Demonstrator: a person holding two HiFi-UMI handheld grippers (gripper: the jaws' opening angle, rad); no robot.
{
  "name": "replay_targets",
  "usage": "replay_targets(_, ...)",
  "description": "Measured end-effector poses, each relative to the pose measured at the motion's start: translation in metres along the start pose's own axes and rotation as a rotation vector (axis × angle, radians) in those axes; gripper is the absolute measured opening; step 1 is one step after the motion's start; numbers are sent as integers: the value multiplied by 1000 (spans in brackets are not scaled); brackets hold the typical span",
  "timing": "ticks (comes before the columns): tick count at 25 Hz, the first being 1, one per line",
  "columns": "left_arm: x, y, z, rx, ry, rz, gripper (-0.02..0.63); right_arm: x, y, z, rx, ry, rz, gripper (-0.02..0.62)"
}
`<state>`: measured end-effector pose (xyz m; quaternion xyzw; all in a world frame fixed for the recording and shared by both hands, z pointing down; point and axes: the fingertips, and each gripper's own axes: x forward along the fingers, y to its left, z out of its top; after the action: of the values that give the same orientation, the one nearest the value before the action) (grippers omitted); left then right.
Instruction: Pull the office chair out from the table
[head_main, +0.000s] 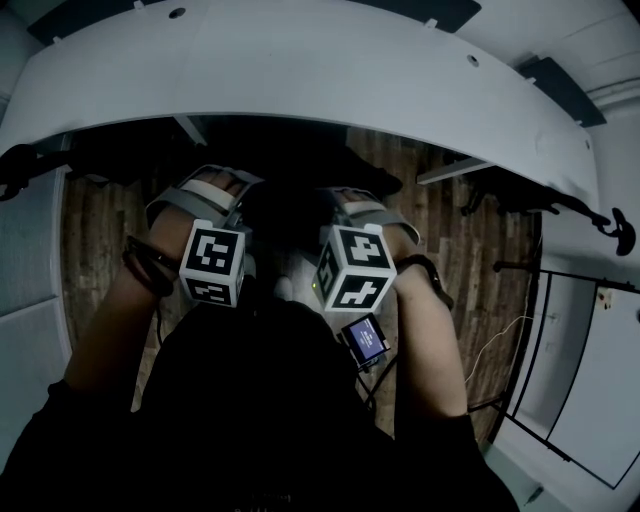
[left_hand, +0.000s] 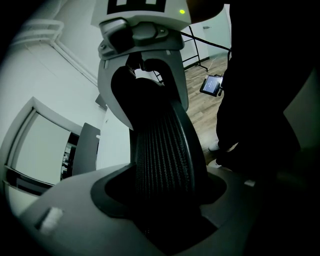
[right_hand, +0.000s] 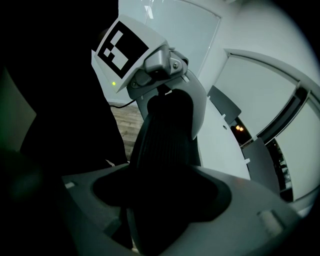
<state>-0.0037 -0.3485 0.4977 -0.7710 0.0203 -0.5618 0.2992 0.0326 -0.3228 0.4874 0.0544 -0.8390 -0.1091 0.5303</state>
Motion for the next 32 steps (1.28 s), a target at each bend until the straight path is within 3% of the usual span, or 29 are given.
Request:
replay_targets(5,-10,-14,23,-16,-32,19,305,-14,23,3,-18,-24,5,316)
replay_targets(22,-22,-76,71,-48,18,48,305,-30,99,-16,-69,-19,5,314)
replay_targets(32,-51,-122,85,-37,6,53,298,-40,152,6,-47,-25,35,316)
